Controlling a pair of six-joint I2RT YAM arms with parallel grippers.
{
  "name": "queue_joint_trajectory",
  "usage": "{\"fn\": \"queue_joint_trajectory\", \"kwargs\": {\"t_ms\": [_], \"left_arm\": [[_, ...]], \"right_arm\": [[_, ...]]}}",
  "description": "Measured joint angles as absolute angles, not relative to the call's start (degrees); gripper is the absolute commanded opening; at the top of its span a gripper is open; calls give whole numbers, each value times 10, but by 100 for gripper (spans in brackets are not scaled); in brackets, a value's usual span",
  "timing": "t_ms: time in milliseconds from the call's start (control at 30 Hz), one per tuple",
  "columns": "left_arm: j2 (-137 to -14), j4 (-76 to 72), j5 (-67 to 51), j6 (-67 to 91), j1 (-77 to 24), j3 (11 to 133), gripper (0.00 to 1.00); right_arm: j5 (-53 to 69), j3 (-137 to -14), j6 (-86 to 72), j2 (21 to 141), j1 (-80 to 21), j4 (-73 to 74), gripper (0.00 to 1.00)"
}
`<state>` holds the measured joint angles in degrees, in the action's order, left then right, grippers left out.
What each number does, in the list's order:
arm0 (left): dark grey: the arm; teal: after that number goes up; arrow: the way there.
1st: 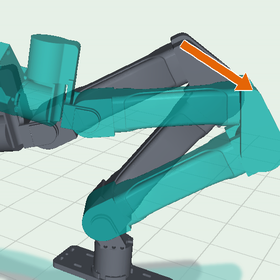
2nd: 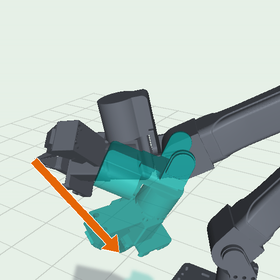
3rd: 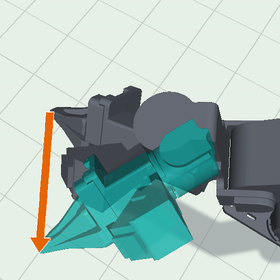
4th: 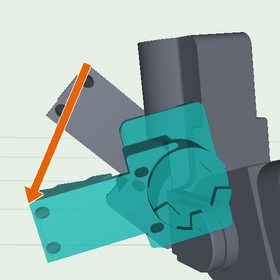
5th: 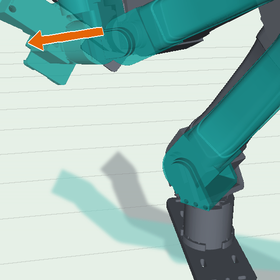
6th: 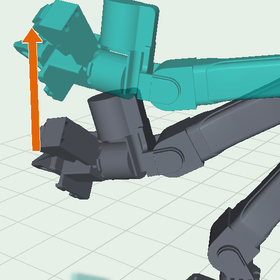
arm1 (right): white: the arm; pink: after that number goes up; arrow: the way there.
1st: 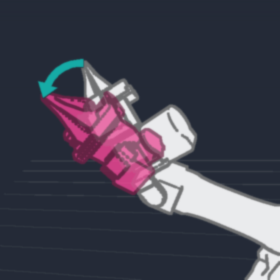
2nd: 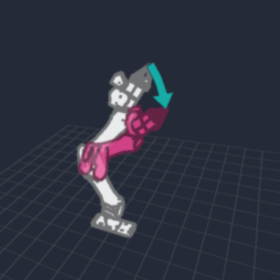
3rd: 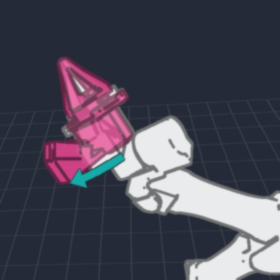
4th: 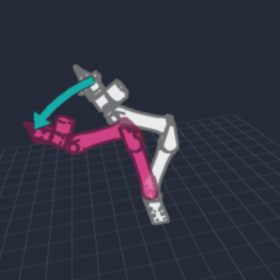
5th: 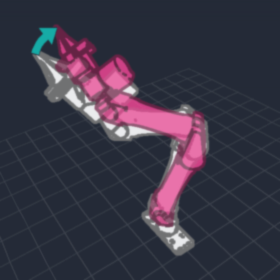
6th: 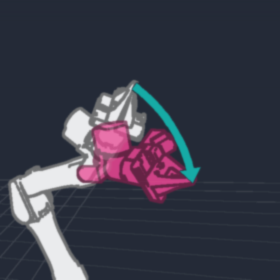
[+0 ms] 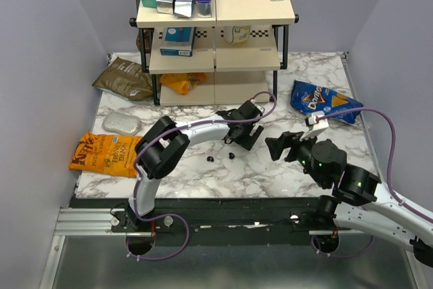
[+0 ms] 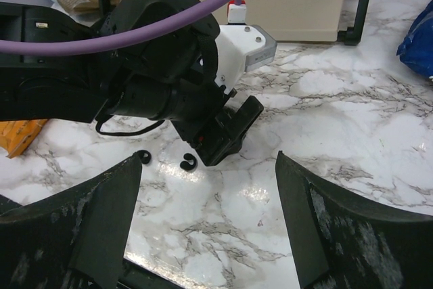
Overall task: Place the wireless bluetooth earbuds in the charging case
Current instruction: Pick up the charging case at the center of the board.
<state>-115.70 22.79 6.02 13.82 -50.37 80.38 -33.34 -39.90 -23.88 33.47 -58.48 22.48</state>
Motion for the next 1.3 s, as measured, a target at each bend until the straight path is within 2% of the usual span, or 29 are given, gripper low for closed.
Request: {"fn": "queue_joint_trajectory", "kwargs": {"t_ms": [233, 533, 633, 667, 733, 767, 900, 1133, 1300], "left_arm": [[-1166, 228, 67, 147, -508, 817, 91], [-1167, 227, 71, 154, -508, 817, 65], [-1167, 224, 71, 154, -508, 816, 52], [-1167, 223, 71, 155, -508, 815, 37], [-1166, 216, 71, 154, -508, 811, 24], [-1164, 210, 71, 154, -508, 806, 14], [-1140, 175, 71, 154, -507, 768, 2], [-1015, 111, 82, 156, -497, 684, 0], [-836, -6, 83, 163, -476, 595, 0]], "right_arm": [[-333, -399, -239, 327, -585, 225, 88], [-333, -399, -239, 327, -585, 226, 88], [-333, -399, -239, 326, -585, 226, 88], [-333, -399, -239, 326, -585, 226, 88], [-333, -399, -239, 325, -585, 226, 88], [-333, -399, -239, 325, -585, 227, 88], [-333, -413, -237, 330, -585, 233, 88], [-337, -547, -211, 411, -585, 232, 88], [-345, -662, -178, 487, -585, 221, 88]]}}
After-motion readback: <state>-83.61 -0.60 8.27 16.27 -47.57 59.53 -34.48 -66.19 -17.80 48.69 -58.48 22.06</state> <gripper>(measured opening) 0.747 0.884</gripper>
